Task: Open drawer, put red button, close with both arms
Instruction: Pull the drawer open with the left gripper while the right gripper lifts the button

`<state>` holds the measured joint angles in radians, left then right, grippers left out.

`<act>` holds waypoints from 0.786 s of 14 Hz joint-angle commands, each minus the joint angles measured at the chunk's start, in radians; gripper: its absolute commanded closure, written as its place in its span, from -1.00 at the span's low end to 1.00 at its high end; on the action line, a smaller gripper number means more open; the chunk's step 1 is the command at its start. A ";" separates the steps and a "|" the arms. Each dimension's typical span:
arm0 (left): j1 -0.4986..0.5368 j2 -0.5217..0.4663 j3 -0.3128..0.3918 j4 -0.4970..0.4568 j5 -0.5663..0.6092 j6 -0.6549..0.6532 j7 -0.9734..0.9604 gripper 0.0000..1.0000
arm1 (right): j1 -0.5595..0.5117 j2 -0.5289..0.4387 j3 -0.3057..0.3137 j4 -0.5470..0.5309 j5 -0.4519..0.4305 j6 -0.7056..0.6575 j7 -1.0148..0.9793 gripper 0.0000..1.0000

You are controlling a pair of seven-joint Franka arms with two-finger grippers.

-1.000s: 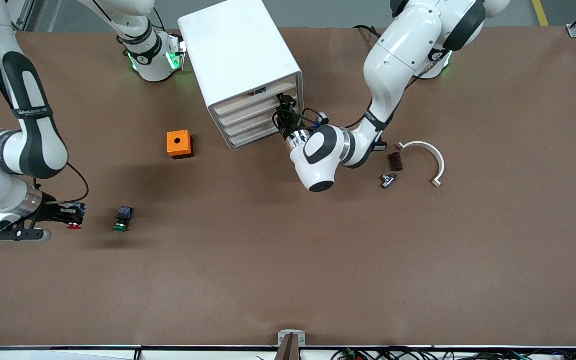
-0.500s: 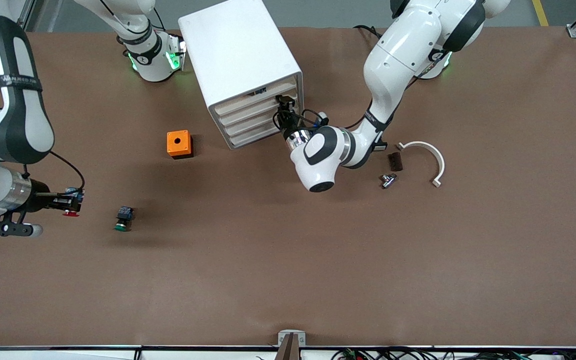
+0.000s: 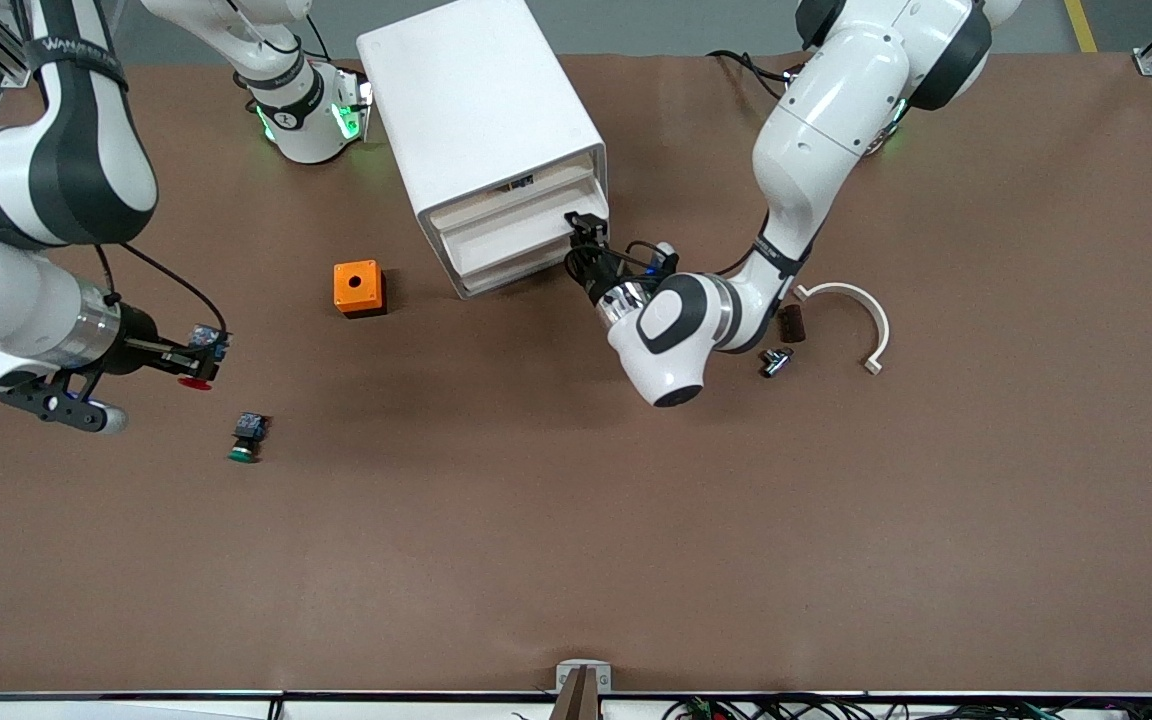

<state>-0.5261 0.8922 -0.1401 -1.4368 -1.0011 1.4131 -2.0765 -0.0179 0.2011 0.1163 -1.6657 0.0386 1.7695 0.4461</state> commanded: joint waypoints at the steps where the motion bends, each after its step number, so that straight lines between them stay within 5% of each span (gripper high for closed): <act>1: 0.046 0.004 0.002 0.019 -0.008 0.021 0.026 0.86 | 0.080 -0.048 -0.007 -0.012 0.017 -0.031 0.184 1.00; 11: 0.144 0.001 0.005 0.042 -0.005 0.023 0.036 0.74 | 0.455 -0.069 -0.009 -0.032 0.017 -0.001 0.867 1.00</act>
<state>-0.3984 0.8924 -0.1371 -1.4111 -1.0011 1.4284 -2.0762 0.3917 0.1474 0.1212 -1.6716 0.0439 1.7461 1.2318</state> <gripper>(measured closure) 0.868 0.670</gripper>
